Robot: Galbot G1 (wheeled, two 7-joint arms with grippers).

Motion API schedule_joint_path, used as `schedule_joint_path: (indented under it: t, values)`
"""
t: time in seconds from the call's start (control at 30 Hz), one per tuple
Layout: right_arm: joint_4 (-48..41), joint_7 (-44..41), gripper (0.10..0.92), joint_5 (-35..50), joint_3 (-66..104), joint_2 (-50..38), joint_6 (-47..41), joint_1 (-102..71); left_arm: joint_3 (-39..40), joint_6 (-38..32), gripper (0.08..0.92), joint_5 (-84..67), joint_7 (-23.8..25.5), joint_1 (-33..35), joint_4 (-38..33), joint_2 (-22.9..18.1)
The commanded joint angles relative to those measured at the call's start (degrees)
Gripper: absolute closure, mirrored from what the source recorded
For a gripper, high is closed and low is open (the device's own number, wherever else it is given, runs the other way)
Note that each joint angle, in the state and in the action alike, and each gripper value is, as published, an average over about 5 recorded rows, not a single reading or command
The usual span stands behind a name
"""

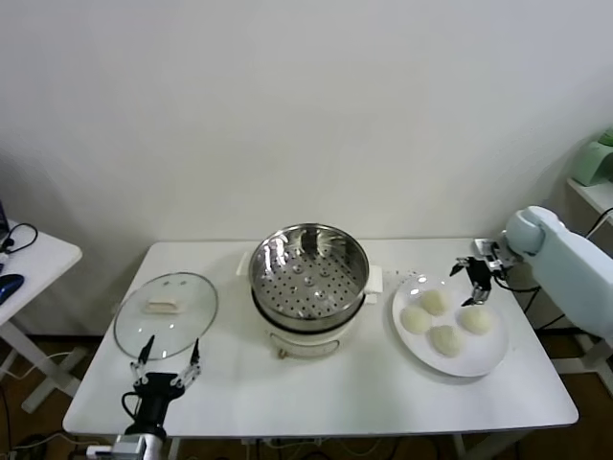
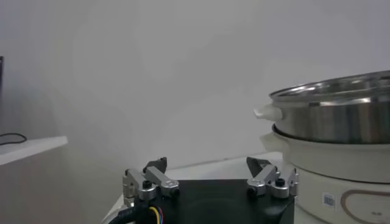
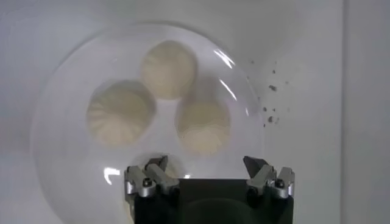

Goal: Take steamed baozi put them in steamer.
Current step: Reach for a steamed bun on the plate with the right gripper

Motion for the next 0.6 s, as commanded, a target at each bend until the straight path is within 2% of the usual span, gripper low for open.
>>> schedule_joint_path:
  t: [0.03, 0.6]
  values:
    - [-7.7, -0.7, 0.203, -4.3, -0.7, 7.5, 1.2, 1.6, -0.5, -0.1, 0.177, -0.6, 0.0, 0.4, -0.2, -0.1]
    - [-9.7, -0.4, 0.203, -6.3, 0.7, 9.5, 1.3, 0.1, -0.8, -0.8, 0.177, -1.1, 0.1, 1.1, 0.9, -0.4]
